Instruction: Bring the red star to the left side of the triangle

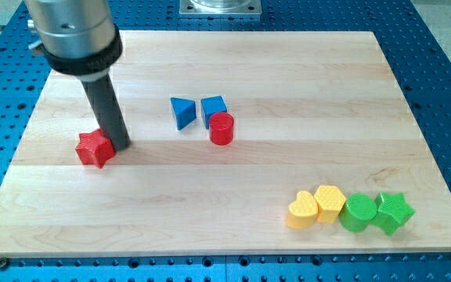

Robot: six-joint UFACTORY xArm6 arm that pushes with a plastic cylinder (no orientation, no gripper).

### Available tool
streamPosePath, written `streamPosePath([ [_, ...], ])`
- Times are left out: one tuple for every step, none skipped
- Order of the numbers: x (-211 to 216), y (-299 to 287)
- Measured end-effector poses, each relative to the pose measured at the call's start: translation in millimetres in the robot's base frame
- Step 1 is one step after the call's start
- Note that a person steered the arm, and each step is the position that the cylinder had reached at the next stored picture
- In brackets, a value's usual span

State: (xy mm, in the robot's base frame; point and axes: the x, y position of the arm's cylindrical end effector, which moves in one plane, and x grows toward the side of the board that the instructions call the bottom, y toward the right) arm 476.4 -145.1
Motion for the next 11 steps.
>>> streamPosePath([
  [51, 17],
  [66, -28],
  [42, -60],
  [6, -8],
  [-8, 12],
  [20, 8],
  [-4, 10],
  [-20, 10],
  [-31, 10],
  [-11, 8],
  [5, 48],
])
